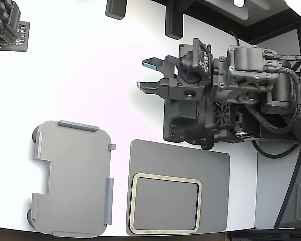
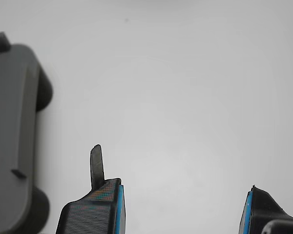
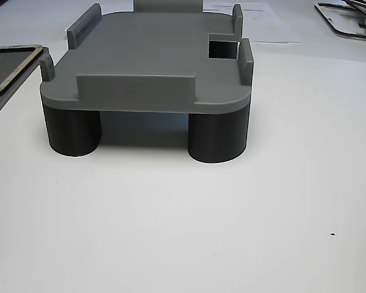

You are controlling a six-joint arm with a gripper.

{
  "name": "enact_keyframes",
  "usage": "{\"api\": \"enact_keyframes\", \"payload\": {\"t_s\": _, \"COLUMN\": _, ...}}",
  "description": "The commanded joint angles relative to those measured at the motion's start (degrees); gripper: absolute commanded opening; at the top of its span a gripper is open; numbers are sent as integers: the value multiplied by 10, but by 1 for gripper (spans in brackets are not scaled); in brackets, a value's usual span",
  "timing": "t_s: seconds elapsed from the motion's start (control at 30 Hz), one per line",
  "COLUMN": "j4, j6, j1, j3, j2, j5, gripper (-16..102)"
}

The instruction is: Move top rectangular frame to the holder.

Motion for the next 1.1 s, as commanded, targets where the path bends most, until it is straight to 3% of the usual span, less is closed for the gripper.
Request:
{"api": "enact_keyframes", "payload": {"t_s": 0.0, "j4": -13, "j6": -4, "j1": -6, "j3": -22, "j2": 13, "j5": -2, "gripper": 100}}
{"api": "enact_keyframes", "payload": {"t_s": 0.3, "j4": -34, "j6": -42, "j1": -2, "j3": -122, "j2": -51, "j5": 17, "gripper": 100}}
{"api": "enact_keyframes", "payload": {"t_s": 0.37, "j4": 7, "j6": -12, "j1": 5, "j3": -188, "j2": -106, "j5": 5, "gripper": 100}}
{"api": "enact_keyframes", "payload": {"t_s": 0.4, "j4": 36, "j6": 18, "j1": 25, "j3": -223, "j2": -137, "j5": 4, "gripper": 100}}
{"api": "enact_keyframes", "payload": {"t_s": 0.47, "j4": 78, "j6": 80, "j1": 121, "j3": -275, "j2": -188, "j5": 61, "gripper": 100}}
{"api": "enact_keyframes", "payload": {"t_s": 0.7, "j4": 147, "j6": 305, "j1": 388, "j3": -350, "j2": -331, "j5": 191, "gripper": 100}}
{"api": "enact_keyframes", "payload": {"t_s": 0.87, "j4": 219, "j6": 424, "j1": 495, "j3": -432, "j2": -455, "j5": 200, "gripper": 100}}
{"api": "enact_keyframes", "payload": {"t_s": 1.07, "j4": 250, "j6": 542, "j1": 577, "j3": -497, "j2": -544, "j5": 195, "gripper": 100}}
